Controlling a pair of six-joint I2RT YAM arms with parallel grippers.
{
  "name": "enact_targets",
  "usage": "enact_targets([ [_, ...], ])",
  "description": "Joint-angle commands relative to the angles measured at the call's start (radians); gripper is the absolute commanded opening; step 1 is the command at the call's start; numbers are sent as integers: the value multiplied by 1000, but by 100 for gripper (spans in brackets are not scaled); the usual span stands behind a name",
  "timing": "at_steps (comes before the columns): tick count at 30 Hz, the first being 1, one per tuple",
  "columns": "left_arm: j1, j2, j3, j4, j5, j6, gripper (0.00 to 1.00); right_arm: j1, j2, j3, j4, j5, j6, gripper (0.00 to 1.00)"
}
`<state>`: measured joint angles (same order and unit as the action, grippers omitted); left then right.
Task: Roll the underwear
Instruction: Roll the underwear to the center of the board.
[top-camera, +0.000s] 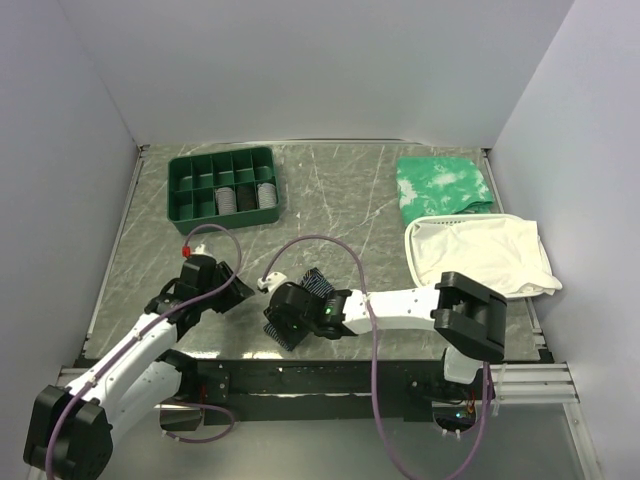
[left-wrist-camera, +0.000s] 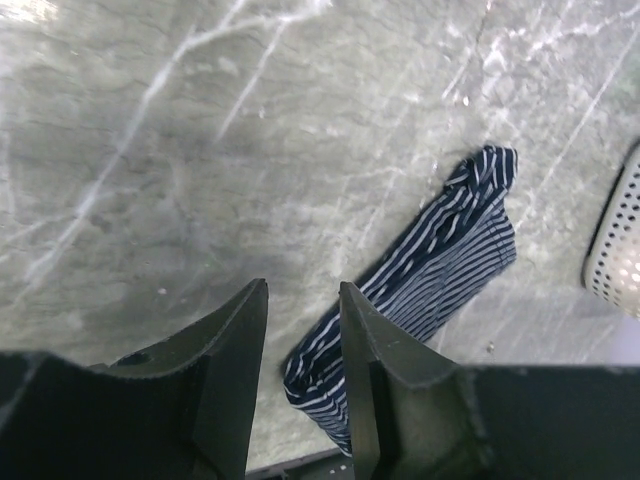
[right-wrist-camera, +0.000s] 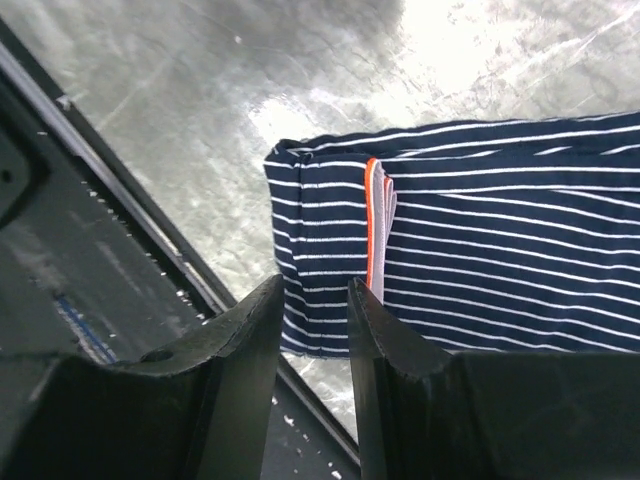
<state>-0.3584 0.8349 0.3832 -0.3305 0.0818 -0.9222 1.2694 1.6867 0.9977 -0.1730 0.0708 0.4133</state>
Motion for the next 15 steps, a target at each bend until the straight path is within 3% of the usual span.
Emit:
enact_targets([
  [1,3,-20,-7,34,67,2,42,-7,30,48,0,29,-5,40],
  [9,-25,-62,-50,73,127,0,47,-53,41,27,13,-17,10,39],
  [15,-163,-60,-67,114,122,-23,50,-82,38,1,33,-52,7,40],
])
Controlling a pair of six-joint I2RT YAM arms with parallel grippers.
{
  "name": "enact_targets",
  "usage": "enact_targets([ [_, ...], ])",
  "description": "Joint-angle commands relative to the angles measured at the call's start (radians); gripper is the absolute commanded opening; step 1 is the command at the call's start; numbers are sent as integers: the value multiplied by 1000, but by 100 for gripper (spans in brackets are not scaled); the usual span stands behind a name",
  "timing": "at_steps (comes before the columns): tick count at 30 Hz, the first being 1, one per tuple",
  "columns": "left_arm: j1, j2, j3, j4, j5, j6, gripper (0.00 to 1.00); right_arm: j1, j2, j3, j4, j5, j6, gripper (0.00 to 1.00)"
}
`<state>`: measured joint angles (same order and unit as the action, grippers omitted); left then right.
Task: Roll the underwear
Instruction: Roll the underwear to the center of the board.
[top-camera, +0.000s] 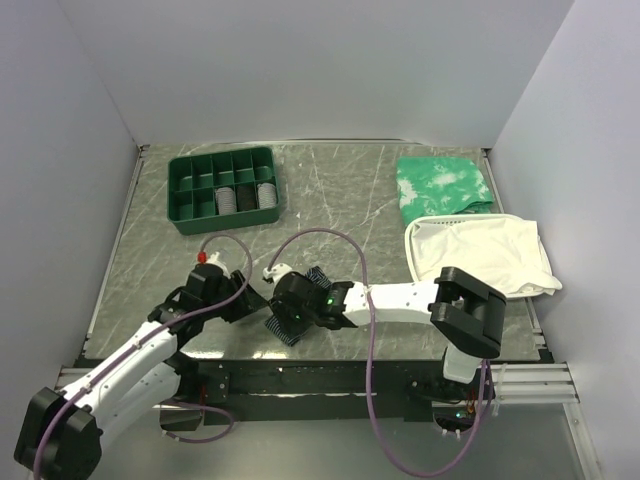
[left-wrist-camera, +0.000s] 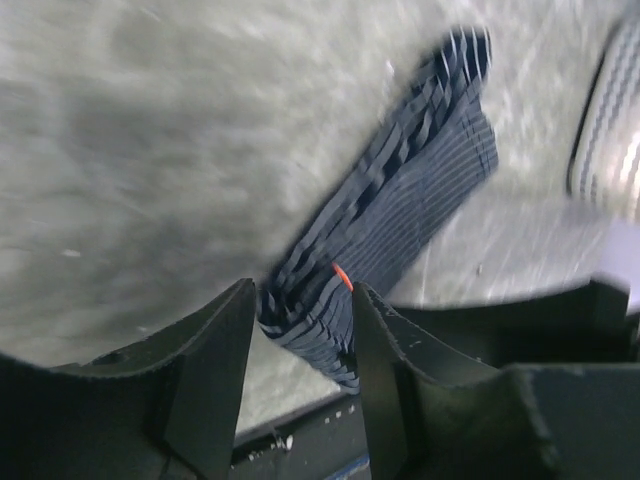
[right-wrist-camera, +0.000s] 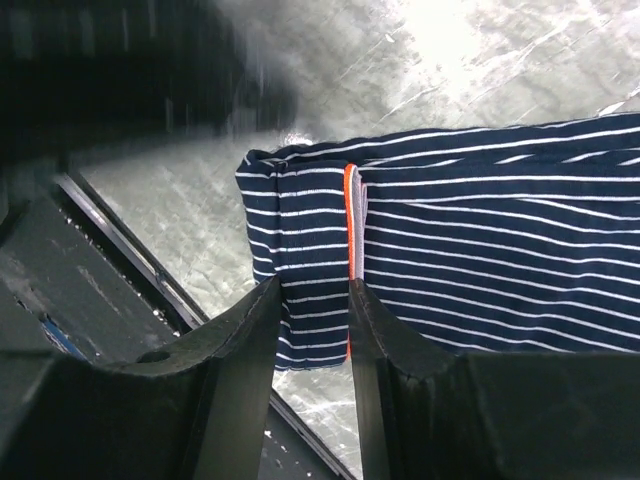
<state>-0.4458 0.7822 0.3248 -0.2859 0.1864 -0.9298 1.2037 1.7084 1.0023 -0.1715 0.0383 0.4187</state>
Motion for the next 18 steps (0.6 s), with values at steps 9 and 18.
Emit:
enact_targets([
  [9,-133,20,-52,79,68,-73,58,-16,2,-21,46,-28,3,41],
  [18,-136,75,-52,36,1,-119,65,-13,-13,-36,56,-35,6,41],
])
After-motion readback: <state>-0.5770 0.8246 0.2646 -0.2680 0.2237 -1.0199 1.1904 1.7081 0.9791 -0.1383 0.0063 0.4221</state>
